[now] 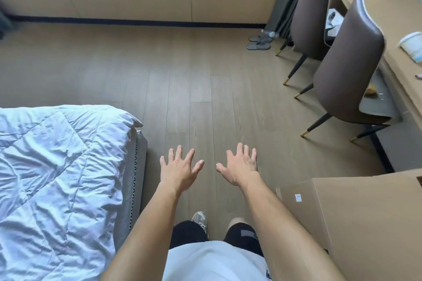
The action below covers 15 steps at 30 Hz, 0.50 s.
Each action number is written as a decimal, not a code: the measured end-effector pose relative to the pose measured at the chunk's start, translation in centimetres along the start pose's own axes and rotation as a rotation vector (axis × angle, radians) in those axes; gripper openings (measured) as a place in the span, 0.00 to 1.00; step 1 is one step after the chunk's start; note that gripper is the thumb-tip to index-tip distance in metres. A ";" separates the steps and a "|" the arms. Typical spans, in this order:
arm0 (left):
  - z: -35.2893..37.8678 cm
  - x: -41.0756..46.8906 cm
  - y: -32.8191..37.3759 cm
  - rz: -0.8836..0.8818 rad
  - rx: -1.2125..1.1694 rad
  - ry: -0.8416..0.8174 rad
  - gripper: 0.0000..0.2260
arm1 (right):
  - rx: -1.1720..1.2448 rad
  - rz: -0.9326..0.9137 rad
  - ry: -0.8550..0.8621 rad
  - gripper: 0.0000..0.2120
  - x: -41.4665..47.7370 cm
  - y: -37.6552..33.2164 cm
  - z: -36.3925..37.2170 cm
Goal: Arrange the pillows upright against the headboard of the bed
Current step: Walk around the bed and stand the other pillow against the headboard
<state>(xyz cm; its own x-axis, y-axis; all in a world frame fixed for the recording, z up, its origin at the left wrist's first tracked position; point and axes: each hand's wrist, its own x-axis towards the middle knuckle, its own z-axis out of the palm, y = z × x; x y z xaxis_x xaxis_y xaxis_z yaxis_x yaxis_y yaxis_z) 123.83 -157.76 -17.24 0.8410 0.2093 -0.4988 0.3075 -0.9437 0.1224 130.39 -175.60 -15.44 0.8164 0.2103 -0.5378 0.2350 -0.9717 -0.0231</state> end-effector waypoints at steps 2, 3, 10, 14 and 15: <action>-1.9 3.4 -0.4 -0.020 -0.019 0.004 0.31 | -0.010 -0.018 -0.001 0.30 3.5 -0.9 -2.1; -2.8 5.2 -0.6 -0.031 -0.033 0.004 0.31 | -0.014 -0.031 -0.004 0.30 5.3 -1.3 -3.1; -9.1 18.4 -1.7 -0.129 -0.113 0.033 0.31 | -0.080 -0.140 -0.001 0.30 20.0 -4.1 -10.7; -13.7 26.0 -2.8 -0.229 -0.170 0.048 0.31 | -0.124 -0.234 -0.006 0.31 28.6 -6.3 -16.1; -14.9 27.5 -3.1 -0.258 -0.190 0.054 0.31 | -0.137 -0.258 -0.012 0.31 30.6 -7.0 -17.5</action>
<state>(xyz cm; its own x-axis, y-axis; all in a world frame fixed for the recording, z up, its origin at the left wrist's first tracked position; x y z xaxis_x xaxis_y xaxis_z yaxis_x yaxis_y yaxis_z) 152.60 -145.25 -18.52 0.7454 0.4538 -0.4883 0.5870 -0.7940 0.1582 162.91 -160.52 -17.00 0.7145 0.4465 -0.5386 0.5036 -0.8627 -0.0470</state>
